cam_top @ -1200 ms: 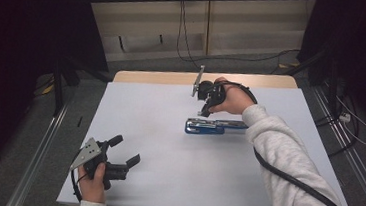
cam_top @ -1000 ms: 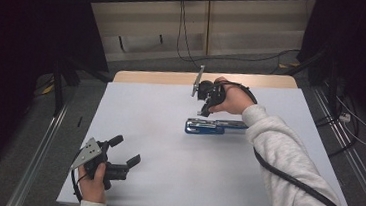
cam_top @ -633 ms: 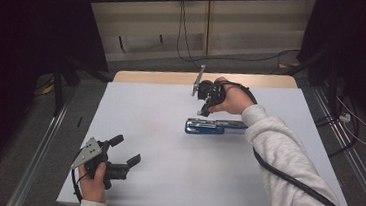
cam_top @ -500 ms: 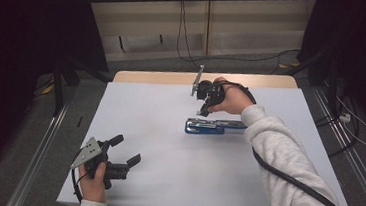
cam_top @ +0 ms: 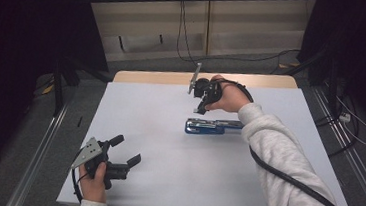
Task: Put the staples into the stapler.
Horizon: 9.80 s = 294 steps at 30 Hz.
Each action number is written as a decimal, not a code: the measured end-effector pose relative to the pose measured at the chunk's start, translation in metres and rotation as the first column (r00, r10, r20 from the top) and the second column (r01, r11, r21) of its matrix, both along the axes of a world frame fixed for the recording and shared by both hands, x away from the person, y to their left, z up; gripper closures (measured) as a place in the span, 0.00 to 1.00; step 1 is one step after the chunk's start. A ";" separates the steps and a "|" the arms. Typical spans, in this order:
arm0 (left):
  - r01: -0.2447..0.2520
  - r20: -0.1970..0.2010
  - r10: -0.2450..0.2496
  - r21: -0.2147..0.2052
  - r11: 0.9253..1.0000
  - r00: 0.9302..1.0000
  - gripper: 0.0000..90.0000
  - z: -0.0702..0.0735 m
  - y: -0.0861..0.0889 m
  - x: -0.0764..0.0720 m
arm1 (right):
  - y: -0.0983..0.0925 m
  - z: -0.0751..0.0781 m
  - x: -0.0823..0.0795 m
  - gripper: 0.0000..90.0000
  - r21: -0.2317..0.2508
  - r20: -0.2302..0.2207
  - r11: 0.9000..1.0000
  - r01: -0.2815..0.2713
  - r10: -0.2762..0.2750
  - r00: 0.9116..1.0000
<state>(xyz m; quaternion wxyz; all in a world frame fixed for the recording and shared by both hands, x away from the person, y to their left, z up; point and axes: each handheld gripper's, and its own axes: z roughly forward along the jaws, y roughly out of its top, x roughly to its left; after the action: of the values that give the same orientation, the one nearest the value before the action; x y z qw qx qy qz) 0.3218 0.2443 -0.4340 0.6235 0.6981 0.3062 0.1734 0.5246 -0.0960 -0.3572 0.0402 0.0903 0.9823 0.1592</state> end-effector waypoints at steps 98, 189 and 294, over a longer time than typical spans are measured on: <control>0.010 -0.003 -0.010 0.007 1.000 1.000 0.02 0.000 -0.001 -0.001 | 0.017 -0.035 0.002 0.88 -0.016 -0.058 0.999 -0.031 0.030 0.998; 0.070 -0.068 -0.063 0.099 0.993 0.996 0.02 0.002 -0.032 0.012 | -0.115 -0.041 -0.058 0.11 0.408 -0.019 0.827 0.388 -0.417 0.909; 0.057 -0.344 0.075 0.359 0.932 0.936 0.95 -0.029 -0.151 0.136 | -0.192 -0.085 -0.102 1.00 0.411 0.017 0.677 0.611 -0.676 0.737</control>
<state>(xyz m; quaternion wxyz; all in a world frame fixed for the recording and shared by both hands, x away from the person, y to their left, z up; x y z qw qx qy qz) 0.4577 0.0934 -0.4631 0.4181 0.8193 0.3787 0.1023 0.4227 -0.2877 -0.4421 0.1578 0.4234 0.8297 0.3279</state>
